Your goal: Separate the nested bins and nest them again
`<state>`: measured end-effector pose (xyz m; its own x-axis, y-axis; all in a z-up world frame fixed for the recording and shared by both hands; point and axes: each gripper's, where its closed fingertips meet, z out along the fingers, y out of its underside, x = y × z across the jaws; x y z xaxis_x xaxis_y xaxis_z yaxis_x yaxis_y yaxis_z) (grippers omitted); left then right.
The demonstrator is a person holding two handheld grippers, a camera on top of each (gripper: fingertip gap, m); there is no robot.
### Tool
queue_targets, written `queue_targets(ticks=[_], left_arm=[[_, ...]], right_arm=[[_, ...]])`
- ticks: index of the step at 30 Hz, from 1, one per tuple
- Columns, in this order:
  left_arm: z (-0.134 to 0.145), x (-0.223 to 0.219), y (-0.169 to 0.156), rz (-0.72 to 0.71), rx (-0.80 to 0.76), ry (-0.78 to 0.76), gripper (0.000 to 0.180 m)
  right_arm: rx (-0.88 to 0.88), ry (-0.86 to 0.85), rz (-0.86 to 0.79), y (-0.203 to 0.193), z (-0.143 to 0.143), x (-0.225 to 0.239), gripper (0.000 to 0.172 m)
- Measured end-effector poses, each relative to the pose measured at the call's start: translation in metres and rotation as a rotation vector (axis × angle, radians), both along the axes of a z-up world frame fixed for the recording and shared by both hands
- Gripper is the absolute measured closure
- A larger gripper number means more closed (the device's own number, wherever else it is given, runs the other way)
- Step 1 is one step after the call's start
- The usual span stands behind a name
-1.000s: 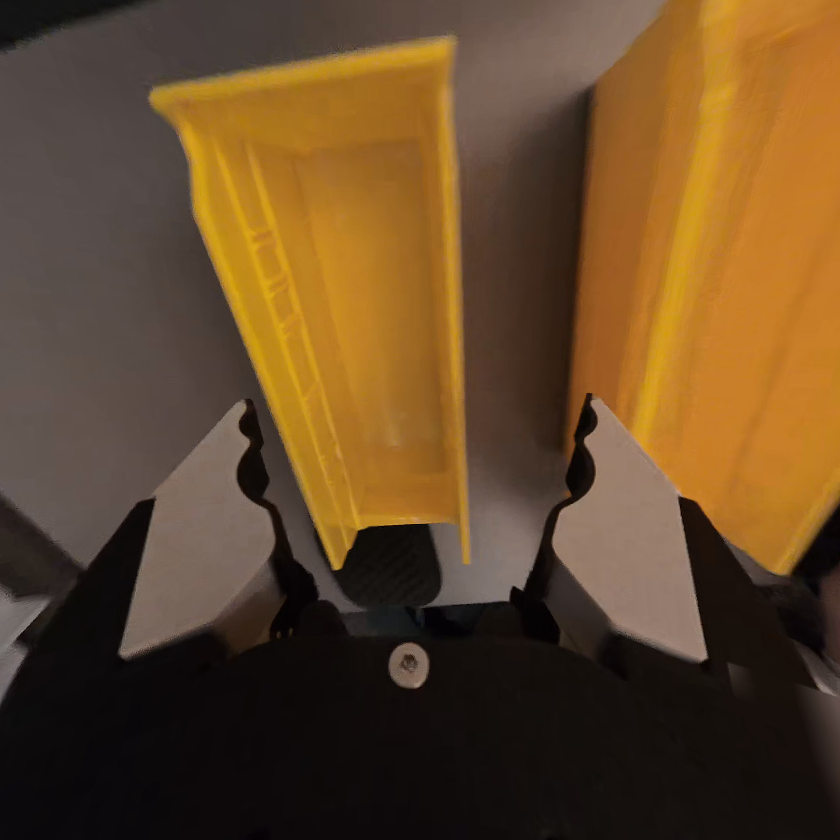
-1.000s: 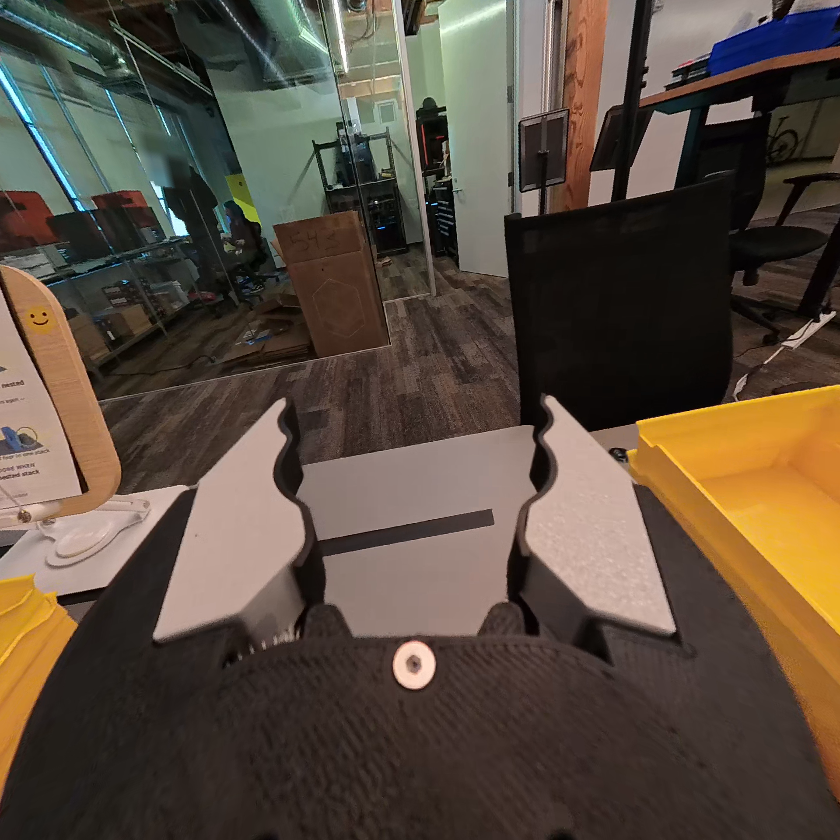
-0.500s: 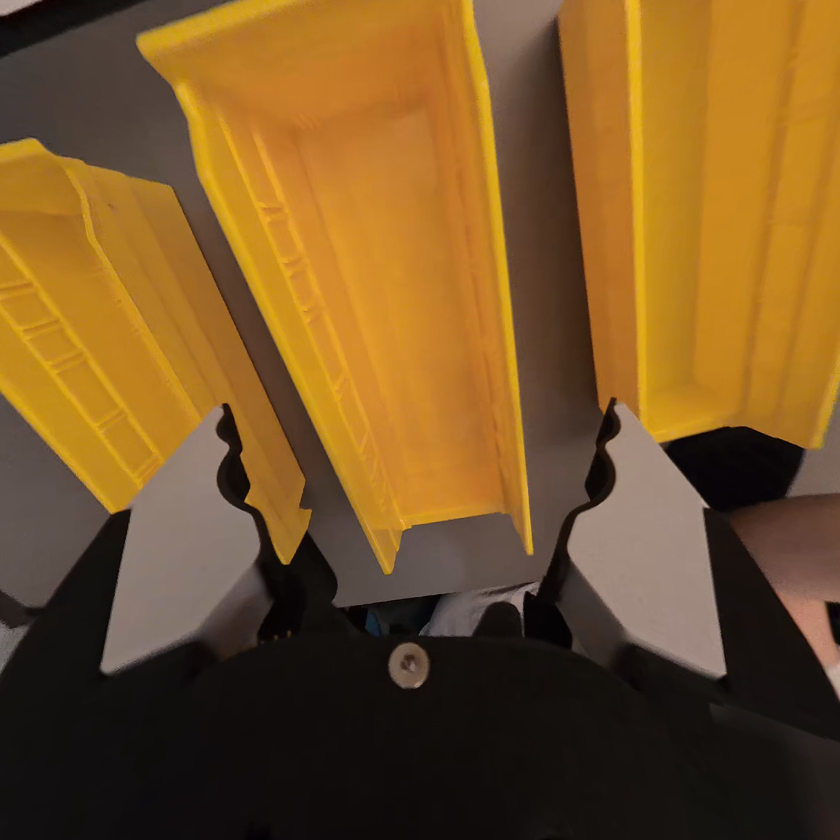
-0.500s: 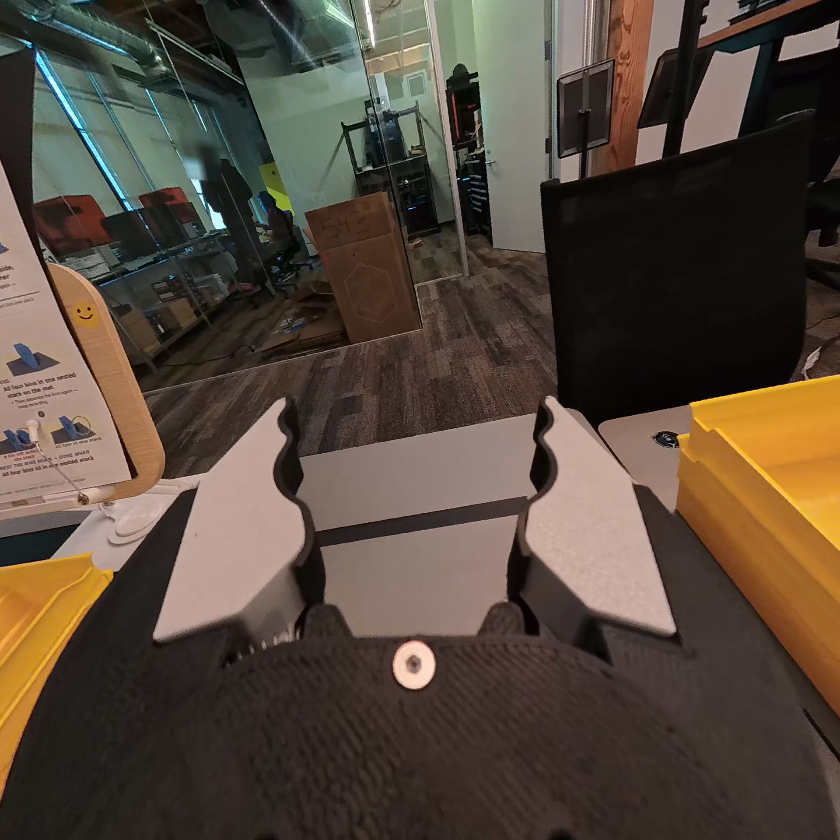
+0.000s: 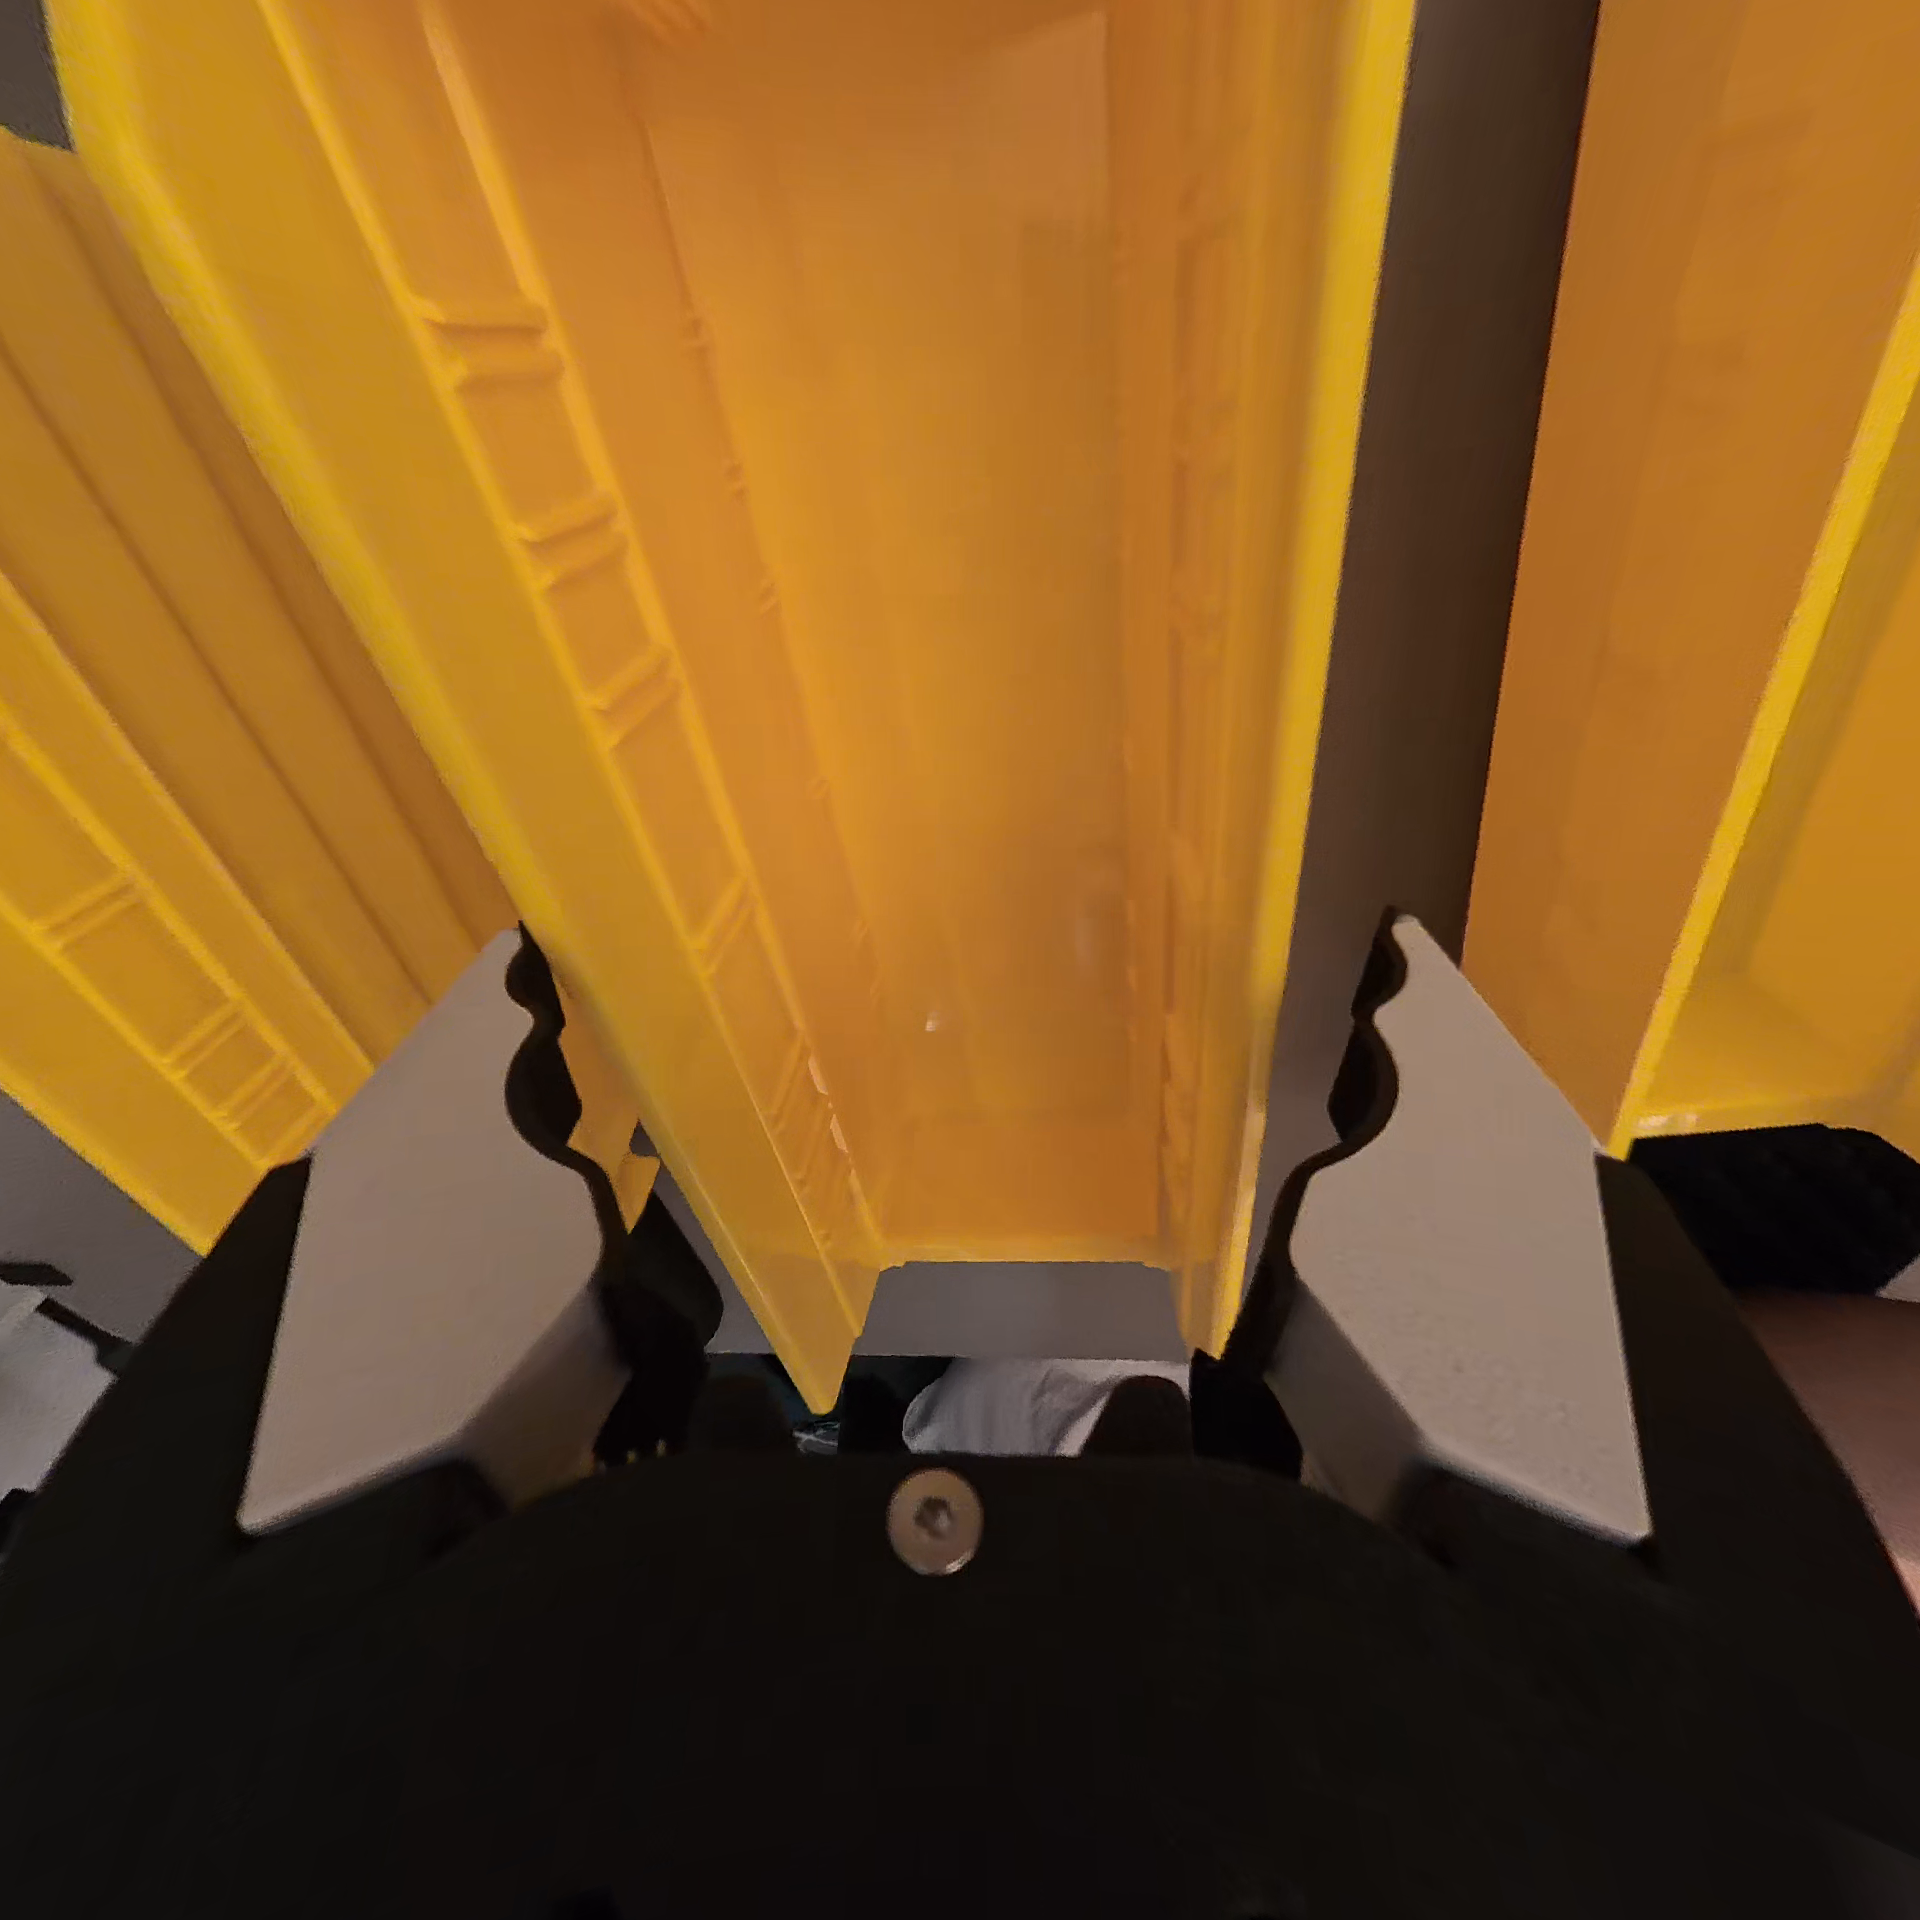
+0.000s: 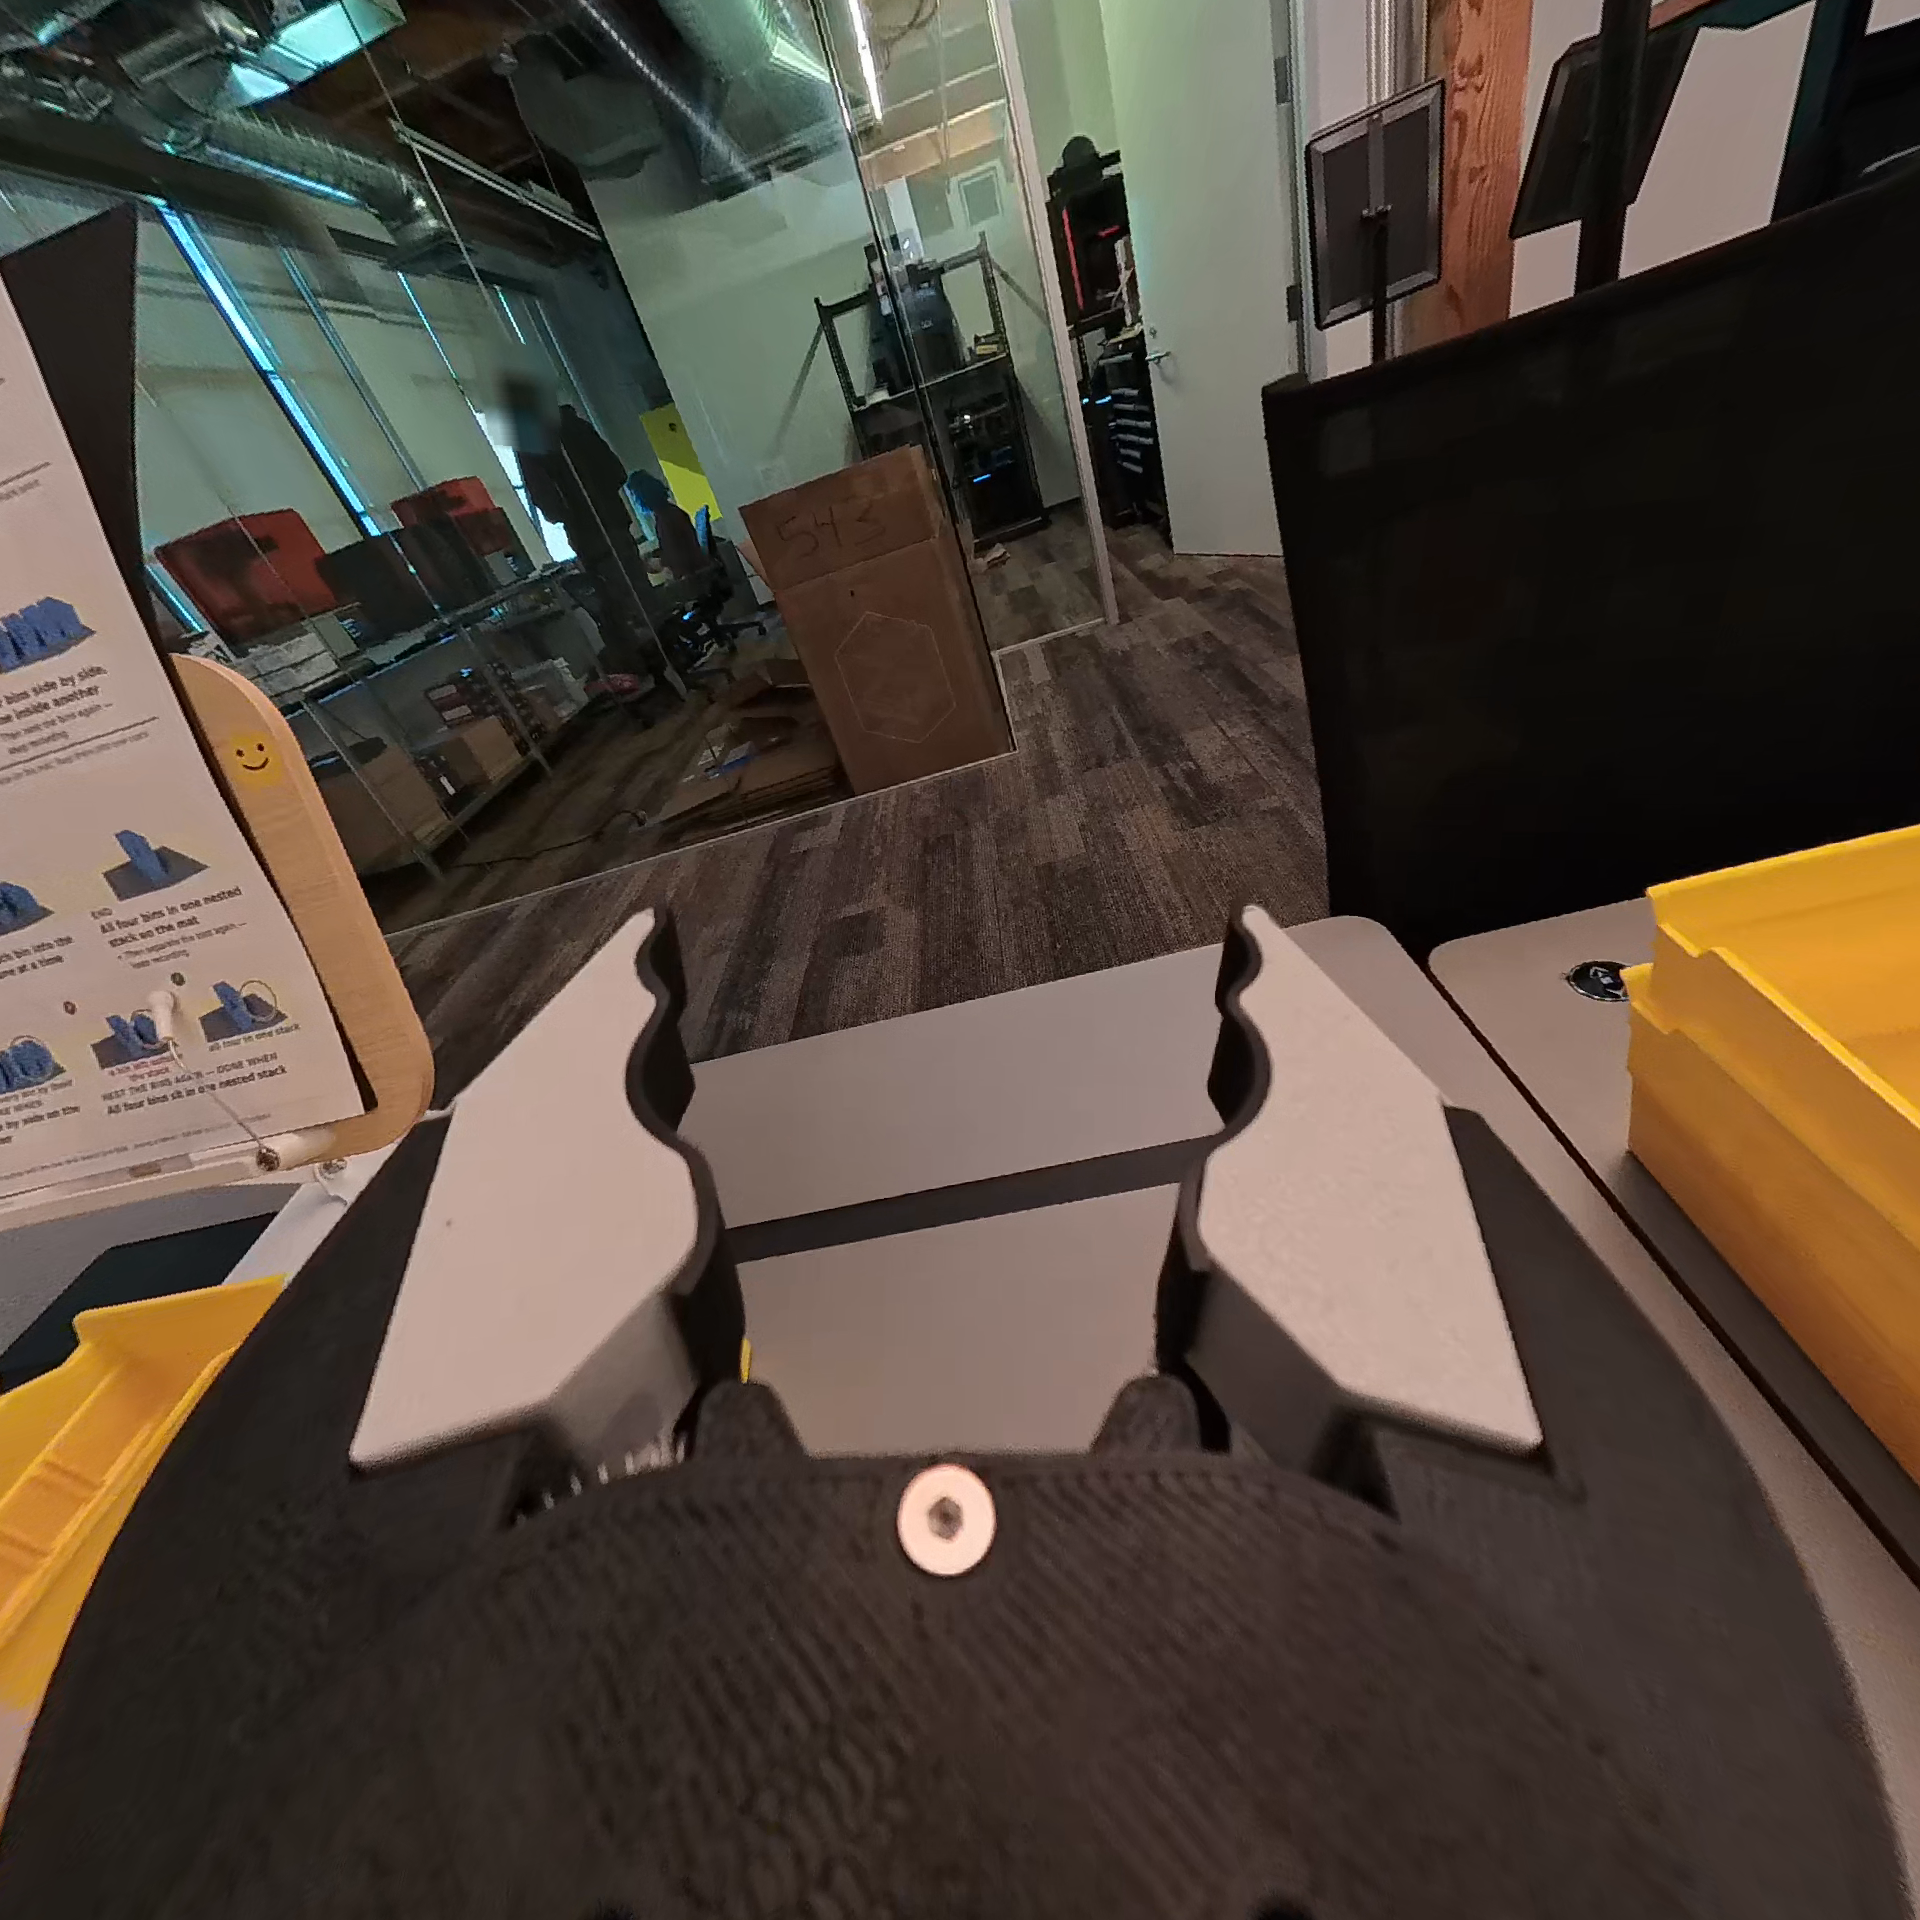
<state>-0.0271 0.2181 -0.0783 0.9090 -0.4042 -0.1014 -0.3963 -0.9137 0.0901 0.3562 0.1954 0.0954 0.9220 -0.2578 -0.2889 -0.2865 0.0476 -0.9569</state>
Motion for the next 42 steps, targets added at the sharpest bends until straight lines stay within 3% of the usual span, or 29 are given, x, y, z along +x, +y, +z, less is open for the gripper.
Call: queue_targets(ticks=[5, 14, 25, 42], left_arm=[[-0.002, -0.006, 0.006, -0.005, 0.011, 0.042, 0.044], [-0.005, -0.005, 0.004, 0.009, -0.023, -0.01, 0.043], [0.002, -0.007, -0.003, -0.024, -0.089, 0.006, 0.063], [0.03, -0.02, -0.007, -0.012, -0.116, 0.04, 0.065]], right_arm=[[-0.004, 0.012, 0.019, 0.003, -0.003, -0.001, 0.069], [-0.005, 0.046, 0.039, 0.004, -0.008, 0.001, 0.07], [-0.017, 0.061, 0.062, 0.008, -0.013, -0.001, 0.072], [-0.03, 0.09, 0.093, 0.014, -0.02, -0.004, 0.073]])
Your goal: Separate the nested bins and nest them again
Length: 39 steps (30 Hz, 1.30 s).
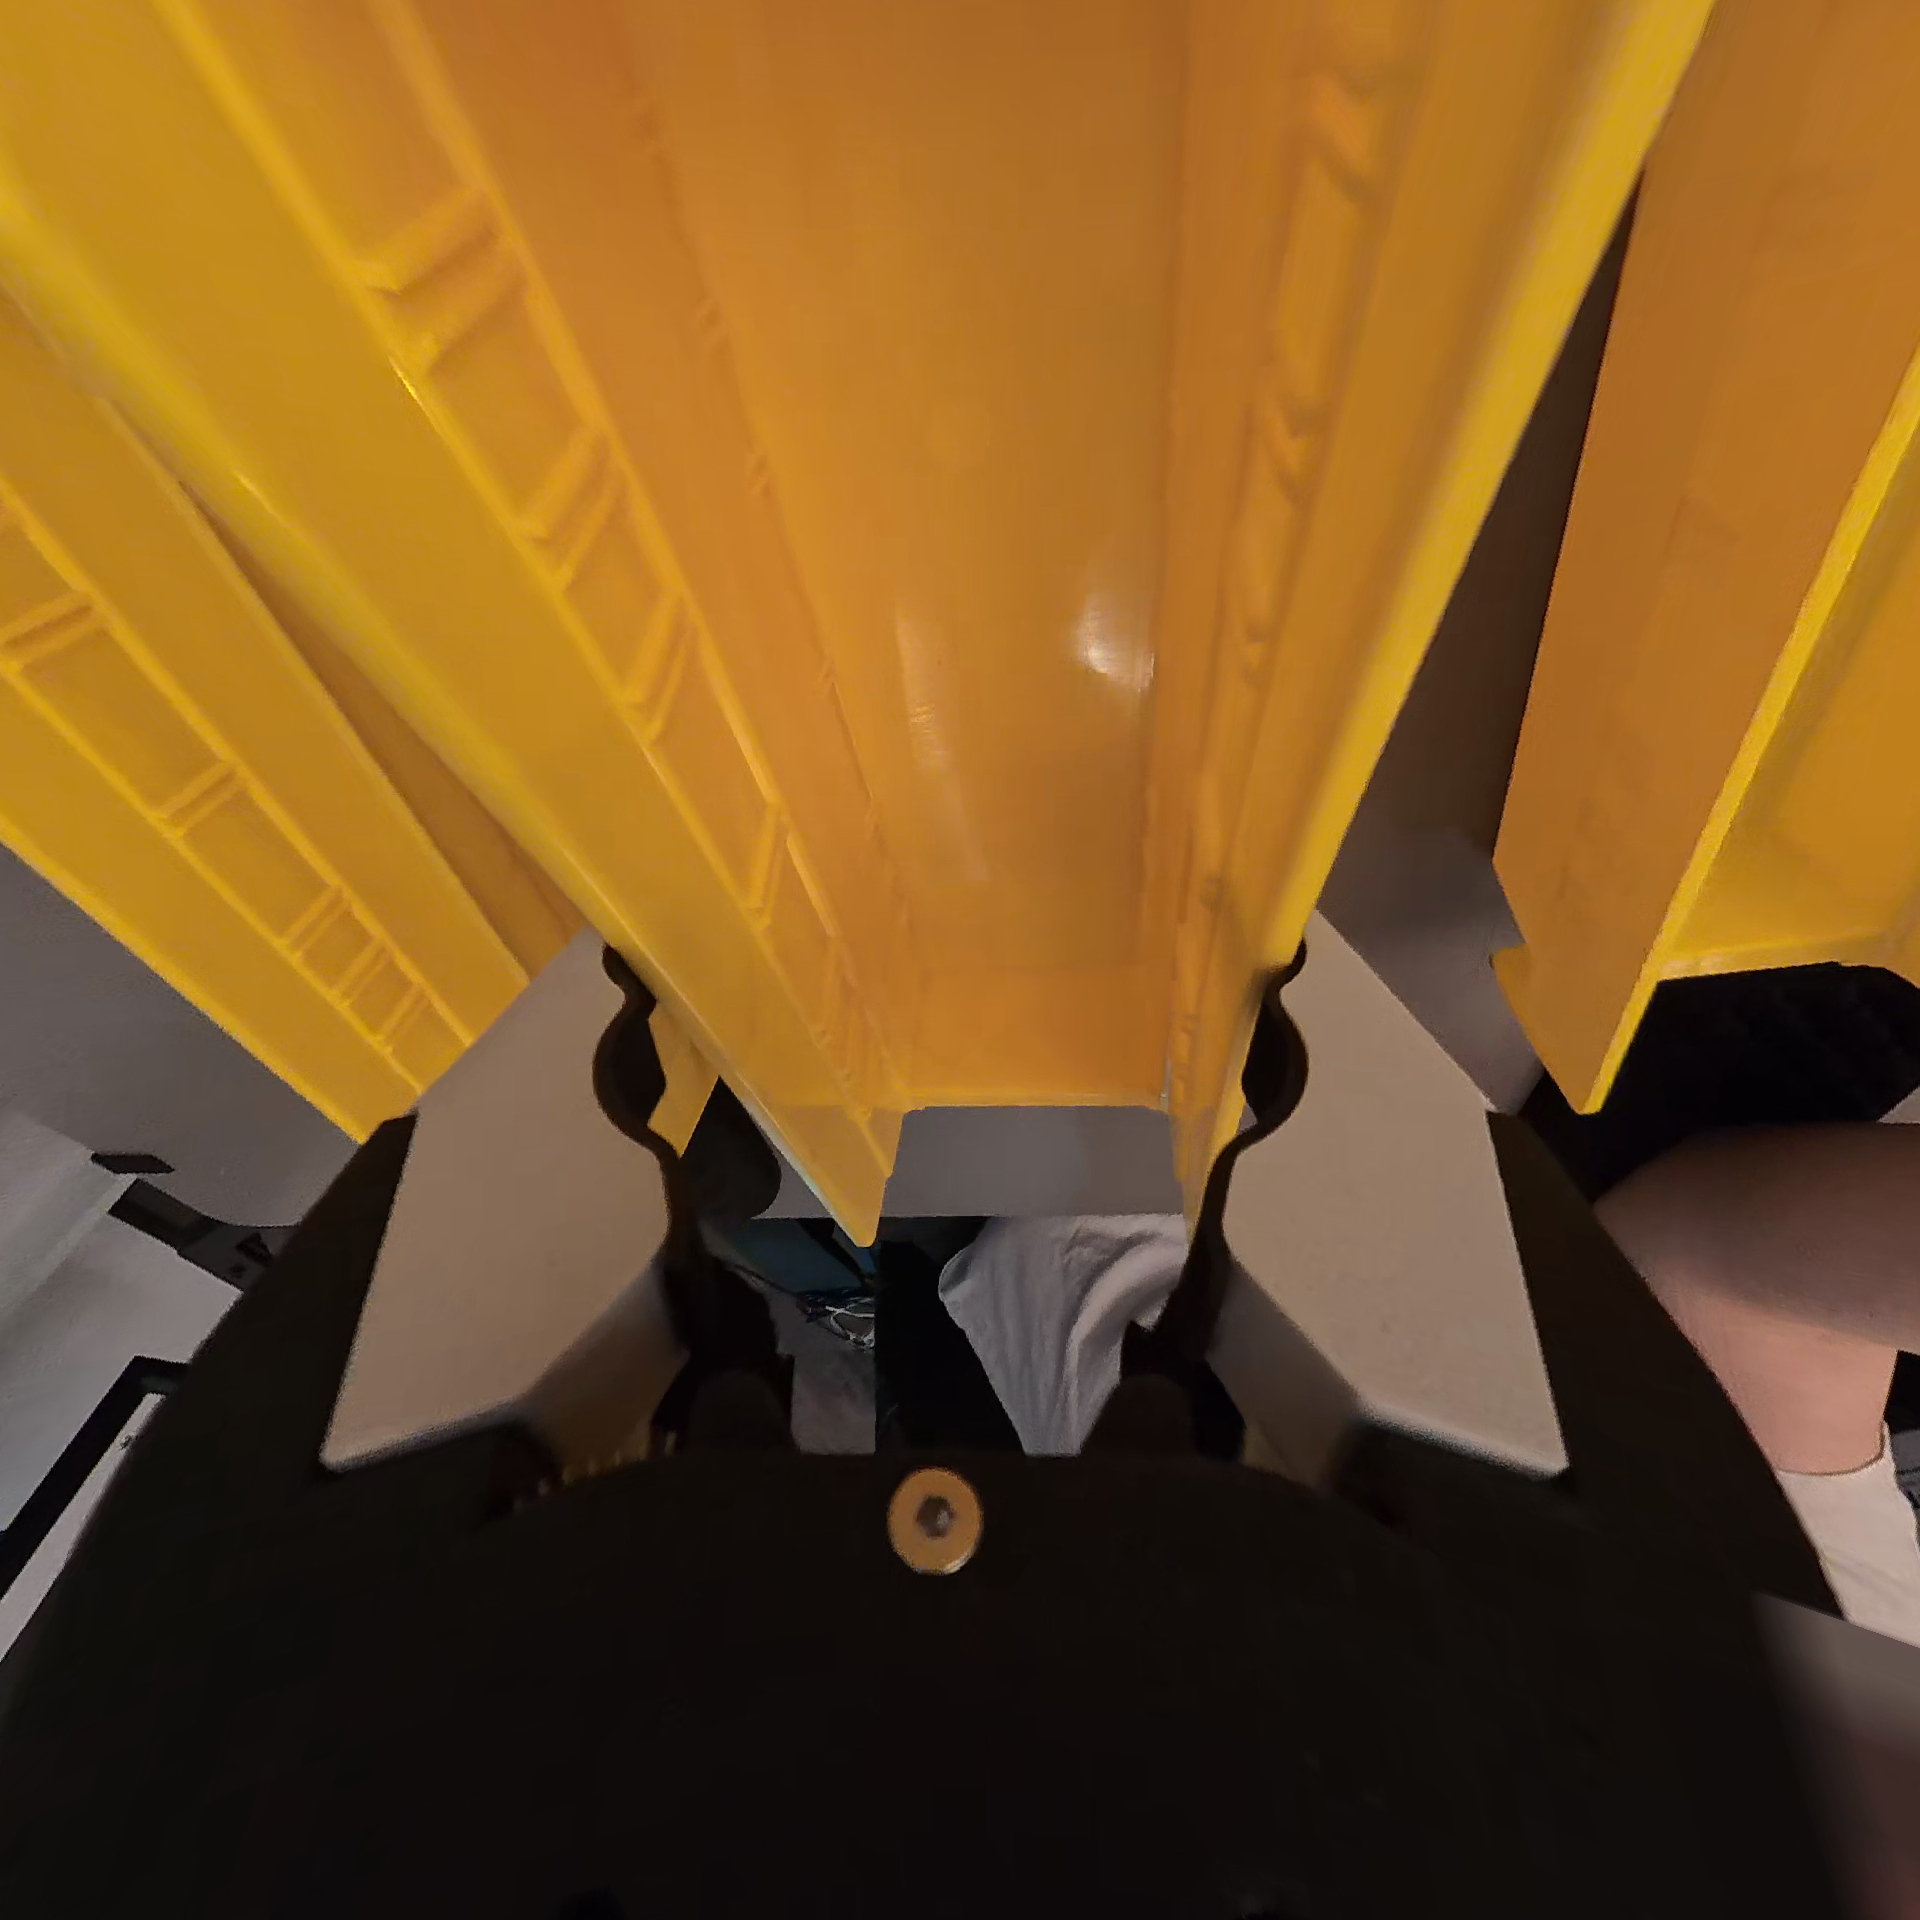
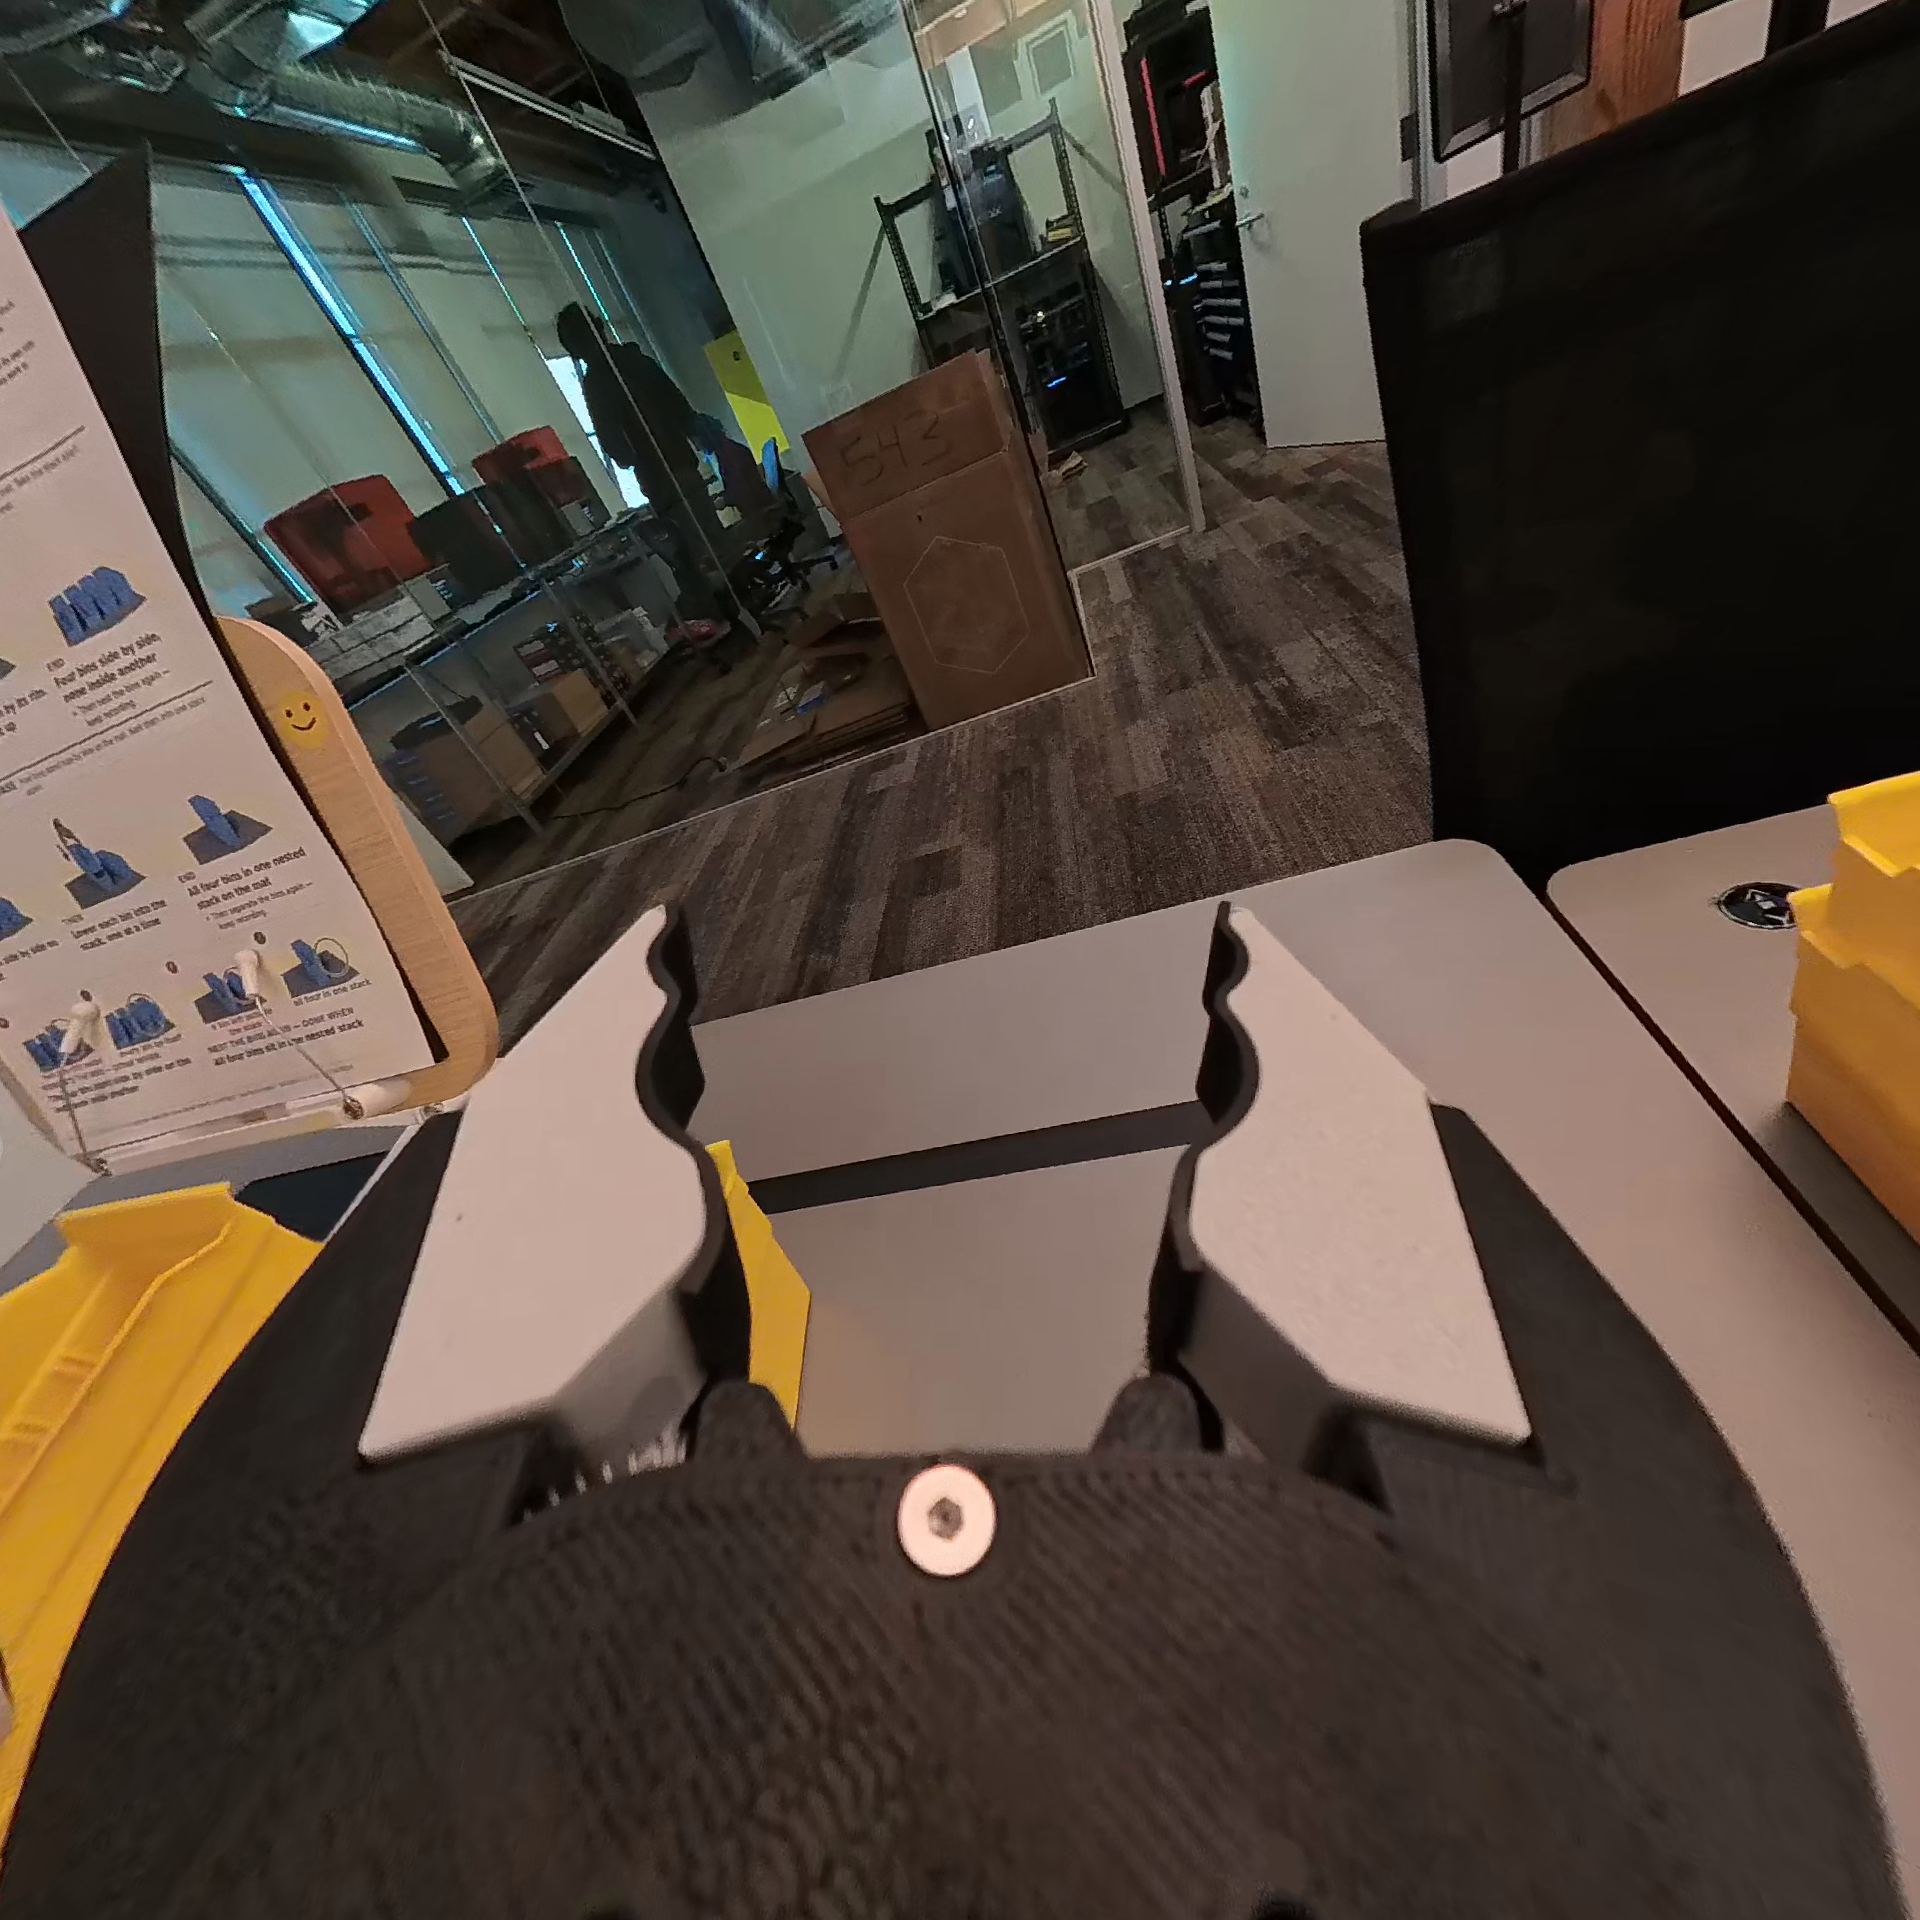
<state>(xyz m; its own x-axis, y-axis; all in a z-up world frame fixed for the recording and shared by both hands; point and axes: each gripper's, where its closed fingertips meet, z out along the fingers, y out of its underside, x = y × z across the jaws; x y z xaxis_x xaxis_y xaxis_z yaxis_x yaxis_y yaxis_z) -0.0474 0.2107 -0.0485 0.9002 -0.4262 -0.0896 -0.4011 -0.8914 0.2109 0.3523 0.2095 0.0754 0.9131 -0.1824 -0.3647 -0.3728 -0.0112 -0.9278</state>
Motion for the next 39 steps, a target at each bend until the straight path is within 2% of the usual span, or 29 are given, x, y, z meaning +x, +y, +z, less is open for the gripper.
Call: queue_targets(ticks=[8, 14, 18, 23, 27, 33, 39], left_arm=[[0.029, 0.002, -0.008, -0.035, -0.023, 0.007, 0.064], [0.068, -0.006, -0.013, -0.078, -0.02, -0.037, 0.065], [0.096, -0.024, -0.013, -0.055, -0.013, -0.089, 0.065], [0.125, -0.075, -0.002, -0.078, 0.051, -0.051, 0.065], [0.136, -0.119, 0.011, -0.068, 0.097, -0.043, 0.065], [0.133, -0.193, 0.034, 0.01, 0.127, -0.046, 0.067], [0.114, -0.274, 0.053, 0.028, 0.139, 0.069, 0.068]], right_arm=[[-0.003, 0.013, 0.008, 0.002, -0.003, 0.001, 0.073], [-0.008, 0.027, 0.011, 0.003, -0.007, 0.002, 0.074], [-0.024, 0.032, 0.024, 0.006, -0.012, 0.0, 0.074], [-0.036, 0.033, 0.029, 0.01, -0.016, -0.001, 0.076], [-0.059, 0.016, 0.032, 0.013, -0.02, -0.005, 0.076], [-0.064, -0.02, 0.02, 0.013, -0.016, -0.01, 0.076], [-0.101, -0.055, 0.008, 0.017, -0.022, -0.011, 0.075]])
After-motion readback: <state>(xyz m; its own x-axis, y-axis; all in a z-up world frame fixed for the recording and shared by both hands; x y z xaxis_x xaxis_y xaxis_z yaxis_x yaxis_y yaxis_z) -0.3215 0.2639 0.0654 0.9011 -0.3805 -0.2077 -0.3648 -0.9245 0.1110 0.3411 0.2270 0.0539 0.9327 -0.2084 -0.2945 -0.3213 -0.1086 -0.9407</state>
